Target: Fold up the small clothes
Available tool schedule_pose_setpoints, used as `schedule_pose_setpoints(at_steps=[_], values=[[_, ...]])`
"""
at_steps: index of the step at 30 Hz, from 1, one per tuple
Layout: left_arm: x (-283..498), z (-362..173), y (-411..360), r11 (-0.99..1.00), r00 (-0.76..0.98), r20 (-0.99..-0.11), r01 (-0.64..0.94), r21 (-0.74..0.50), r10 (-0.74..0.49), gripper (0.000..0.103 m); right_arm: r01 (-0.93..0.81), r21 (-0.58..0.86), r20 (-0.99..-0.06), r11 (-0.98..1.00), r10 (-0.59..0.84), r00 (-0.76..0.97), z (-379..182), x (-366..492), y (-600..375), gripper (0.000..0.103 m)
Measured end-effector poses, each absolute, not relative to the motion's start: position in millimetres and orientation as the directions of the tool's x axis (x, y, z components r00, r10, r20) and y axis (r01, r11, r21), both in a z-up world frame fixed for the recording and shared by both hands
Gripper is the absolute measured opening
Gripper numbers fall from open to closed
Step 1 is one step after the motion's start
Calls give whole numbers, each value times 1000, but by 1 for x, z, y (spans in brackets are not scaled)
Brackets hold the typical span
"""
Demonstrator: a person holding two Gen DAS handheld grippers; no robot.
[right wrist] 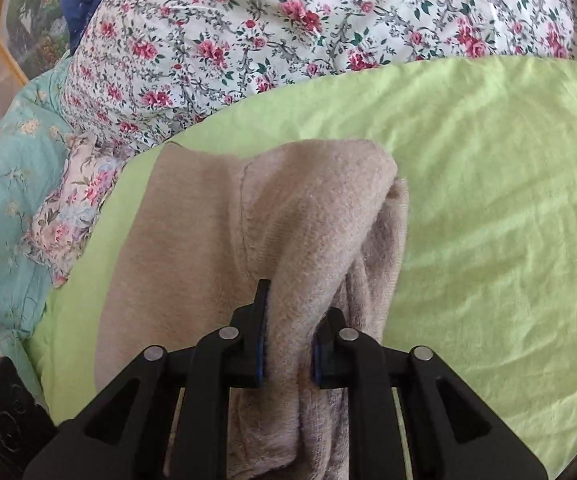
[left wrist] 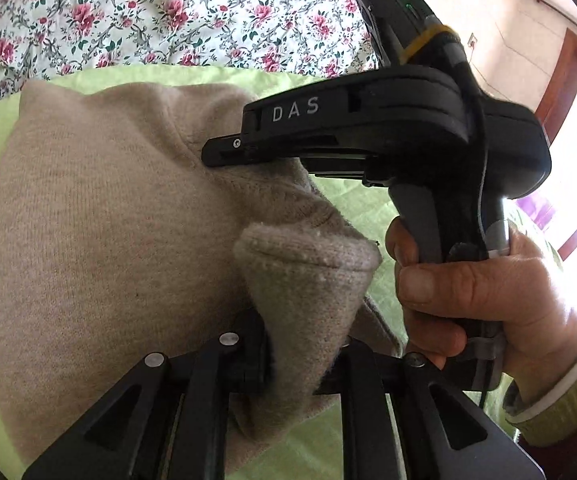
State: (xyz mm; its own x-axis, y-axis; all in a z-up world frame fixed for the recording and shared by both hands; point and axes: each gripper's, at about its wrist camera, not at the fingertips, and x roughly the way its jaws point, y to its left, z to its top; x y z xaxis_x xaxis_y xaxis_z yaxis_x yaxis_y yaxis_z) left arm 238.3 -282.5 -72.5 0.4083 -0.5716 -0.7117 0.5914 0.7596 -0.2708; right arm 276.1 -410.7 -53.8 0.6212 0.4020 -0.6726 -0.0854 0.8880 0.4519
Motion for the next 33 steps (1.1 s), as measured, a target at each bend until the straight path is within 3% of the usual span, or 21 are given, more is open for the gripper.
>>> schedule_pose_setpoints(at_steps=[1,3,6,8,10,11,15,19,28,31,33], values=[[237,-72,-280,758,400,-715,592,-276,-573,16,-84,447,-674,890,397,623,-54,275,-411,22],[227,-69,-273,744,368,-718,592,-308,-590,22,-65,470,-674,880,405,617,-55,271,-417,39],[209,-56,-256,728,348,-714,605,-323,-607,37,-35,485,-662,874,394,638,-52,254,-429,54],[197,-44,-235,730,370,-697,600,-326,-615,63,-24,519,-640,854,407,652,-50,240,-440,64],[192,-31,-208,755,425,-671,572,-321,-607,82,-23,555,-626,831,436,647,-52,233,-446,67],[194,-25,-191,774,463,-655,547,-319,-597,86,-23,577,-619,817,455,640,-54,233,-448,69],[232,-26,-153,813,484,-663,440,-380,-572,89,-21,622,-620,783,509,597,-65,240,-446,71],[278,-53,-147,792,383,-697,367,-487,-606,89,-21,636,-627,771,533,568,-72,244,-439,71],[308,-85,-155,776,326,-707,332,-536,-628,89,-15,619,-659,785,530,534,-83,250,-438,71],[311,-89,-159,771,319,-704,337,-541,-634,87,-10,623,-658,782,531,534,-88,254,-436,71],[314,-95,-162,773,312,-712,343,-533,-629,78,-12,610,-671,792,525,524,-90,257,-430,70]])
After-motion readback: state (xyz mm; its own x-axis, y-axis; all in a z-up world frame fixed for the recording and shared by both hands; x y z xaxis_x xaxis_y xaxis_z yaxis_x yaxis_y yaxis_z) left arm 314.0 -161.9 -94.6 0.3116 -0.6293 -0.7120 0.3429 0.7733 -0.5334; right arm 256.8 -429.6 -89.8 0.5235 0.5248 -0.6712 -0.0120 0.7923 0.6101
